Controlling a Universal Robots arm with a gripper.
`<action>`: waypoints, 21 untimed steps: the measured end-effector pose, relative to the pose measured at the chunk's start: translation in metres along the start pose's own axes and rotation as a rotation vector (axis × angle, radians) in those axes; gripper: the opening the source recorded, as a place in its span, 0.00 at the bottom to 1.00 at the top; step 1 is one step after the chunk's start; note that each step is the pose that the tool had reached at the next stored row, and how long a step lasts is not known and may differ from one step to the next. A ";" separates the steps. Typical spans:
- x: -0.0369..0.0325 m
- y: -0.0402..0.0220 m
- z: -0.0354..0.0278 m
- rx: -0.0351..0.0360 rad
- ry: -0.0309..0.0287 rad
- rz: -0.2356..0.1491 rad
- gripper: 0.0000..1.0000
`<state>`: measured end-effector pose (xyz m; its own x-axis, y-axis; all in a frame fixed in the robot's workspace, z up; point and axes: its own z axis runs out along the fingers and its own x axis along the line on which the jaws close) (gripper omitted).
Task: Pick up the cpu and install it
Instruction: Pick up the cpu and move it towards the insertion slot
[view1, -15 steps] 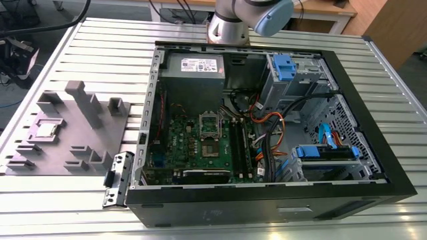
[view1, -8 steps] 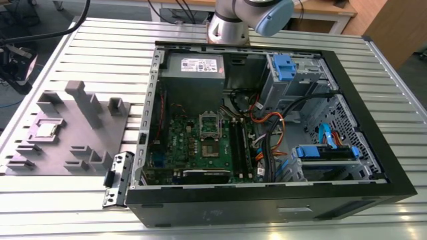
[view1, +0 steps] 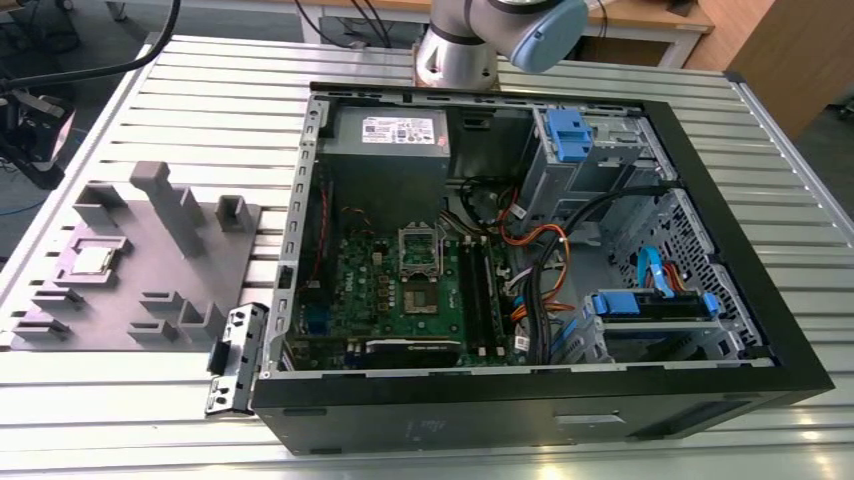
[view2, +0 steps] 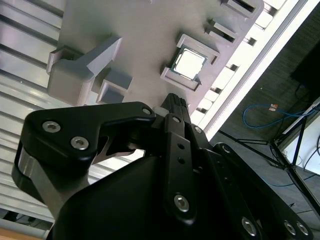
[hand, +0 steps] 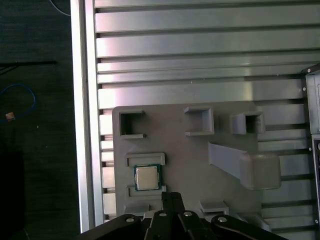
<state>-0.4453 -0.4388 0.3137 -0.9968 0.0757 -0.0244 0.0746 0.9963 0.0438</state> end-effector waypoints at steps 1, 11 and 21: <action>0.0000 0.0000 0.0000 0.0000 0.0001 0.000 0.11; 0.0079 -0.0008 0.0050 0.0000 -0.0004 0.000 0.11; 0.0110 -0.0012 0.0086 0.0000 -0.0003 0.000 0.11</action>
<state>-0.4561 -0.4388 0.3047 -0.9968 0.0757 -0.0247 0.0745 0.9963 0.0438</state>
